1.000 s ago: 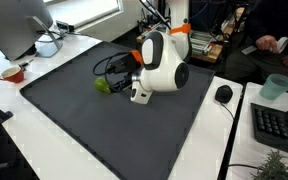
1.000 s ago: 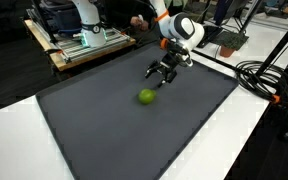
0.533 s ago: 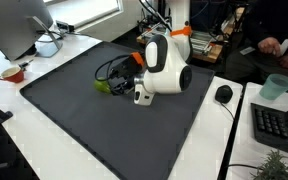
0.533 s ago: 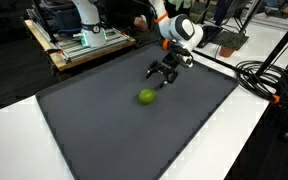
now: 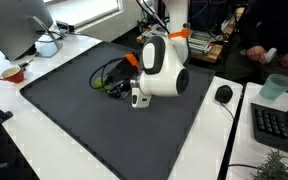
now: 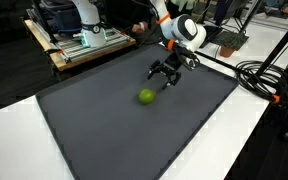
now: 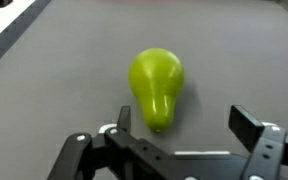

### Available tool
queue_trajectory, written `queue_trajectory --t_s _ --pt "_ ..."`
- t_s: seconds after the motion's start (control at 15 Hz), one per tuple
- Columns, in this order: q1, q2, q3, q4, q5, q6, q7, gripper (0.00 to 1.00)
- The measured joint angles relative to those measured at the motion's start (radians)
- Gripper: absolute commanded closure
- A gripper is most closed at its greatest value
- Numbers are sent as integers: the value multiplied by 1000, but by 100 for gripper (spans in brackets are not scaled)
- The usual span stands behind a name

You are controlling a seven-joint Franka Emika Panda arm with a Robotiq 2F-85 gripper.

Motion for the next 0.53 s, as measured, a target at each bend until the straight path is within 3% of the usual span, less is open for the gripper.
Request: queue_trajectory --t_s 0.53 --pt "-40 89 -14 79 -11 30 -76 0"
